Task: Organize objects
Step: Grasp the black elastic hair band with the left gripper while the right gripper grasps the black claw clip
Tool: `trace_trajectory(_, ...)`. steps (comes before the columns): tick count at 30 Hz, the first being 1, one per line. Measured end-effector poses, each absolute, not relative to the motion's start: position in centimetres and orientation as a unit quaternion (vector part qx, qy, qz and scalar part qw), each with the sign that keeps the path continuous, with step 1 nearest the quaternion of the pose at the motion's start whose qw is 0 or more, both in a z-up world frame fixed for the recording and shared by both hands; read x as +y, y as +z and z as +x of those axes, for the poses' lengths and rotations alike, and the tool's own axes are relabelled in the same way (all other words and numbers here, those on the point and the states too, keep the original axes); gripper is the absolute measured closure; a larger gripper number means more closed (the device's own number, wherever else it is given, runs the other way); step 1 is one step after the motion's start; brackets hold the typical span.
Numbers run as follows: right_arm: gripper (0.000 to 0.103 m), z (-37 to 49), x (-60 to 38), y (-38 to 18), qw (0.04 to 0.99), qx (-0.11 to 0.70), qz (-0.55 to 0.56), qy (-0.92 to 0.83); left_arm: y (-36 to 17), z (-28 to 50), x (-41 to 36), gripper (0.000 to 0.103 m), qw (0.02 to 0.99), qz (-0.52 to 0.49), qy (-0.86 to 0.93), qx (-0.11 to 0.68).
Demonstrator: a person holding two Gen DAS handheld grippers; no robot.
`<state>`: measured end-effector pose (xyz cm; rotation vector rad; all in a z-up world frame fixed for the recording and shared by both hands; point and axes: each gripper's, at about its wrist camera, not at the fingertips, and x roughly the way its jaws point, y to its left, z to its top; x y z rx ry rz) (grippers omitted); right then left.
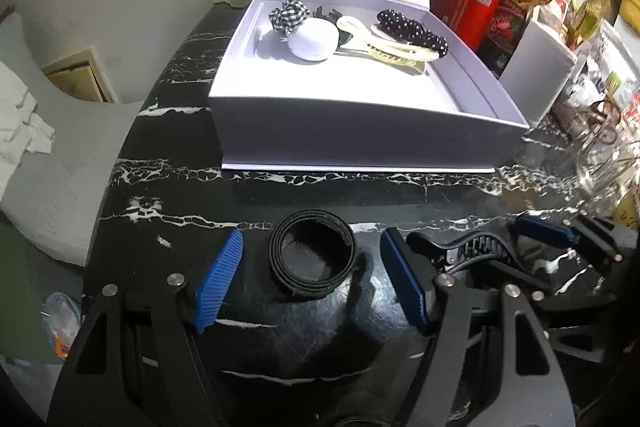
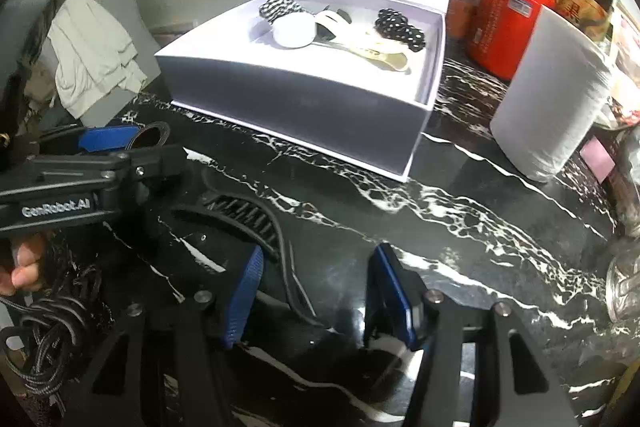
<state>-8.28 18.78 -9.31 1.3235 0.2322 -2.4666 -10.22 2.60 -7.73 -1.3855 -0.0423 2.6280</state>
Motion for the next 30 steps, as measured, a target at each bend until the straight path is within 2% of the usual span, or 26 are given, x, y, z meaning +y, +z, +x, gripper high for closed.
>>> trace_trajectory(12,0.047,-7.8,17.4,-8.9,0.241,0.061,0.427,-0.869,-8.2,-10.9,2.9,0.033,0.085,-0.463,0.882,-0.014)
trace_trajectory(13,0.049,-7.9,17.3,-9.0,0.242,0.054,0.428,-0.869,-8.2,-10.9,3.0,0.033,0.086,-0.463,0.882,-0.015)
trace_trajectory(17,0.07,-8.4,17.4,-9.3,0.25,0.031,0.429,-0.868,-8.3,-11.1,3.1,0.033,0.083,-0.458,0.885,-0.011)
trace_trajectory(18,0.073,-8.5,17.5,-9.4,0.252,0.025,0.429,-0.867,-8.3,-11.0,3.2,0.035,0.081,-0.456,0.886,-0.007)
trace_trajectory(19,0.078,-8.6,17.6,-9.4,0.252,0.022,0.43,-0.867,-8.3,-11.0,3.2,0.045,0.077,-0.453,0.888,-0.002)
trace_trajectory(21,0.083,-8.8,17.8,-9.5,0.244,0.015,0.431,-0.869,-8.2,-10.9,3.3,0.055,0.058,-0.449,0.892,0.013)
trace_trajectory(25,0.085,-8.9,18.6,-9.5,0.217,0.001,0.432,-0.875,-8.1,-10.6,3.4,0.065,0.059,-0.447,0.892,0.022)
trace_trajectory(30,0.085,-8.8,18.8,-9.4,0.188,0.009,0.433,-0.882,-8.0,-10.2,3.7,0.065,0.057,-0.447,0.893,0.028)
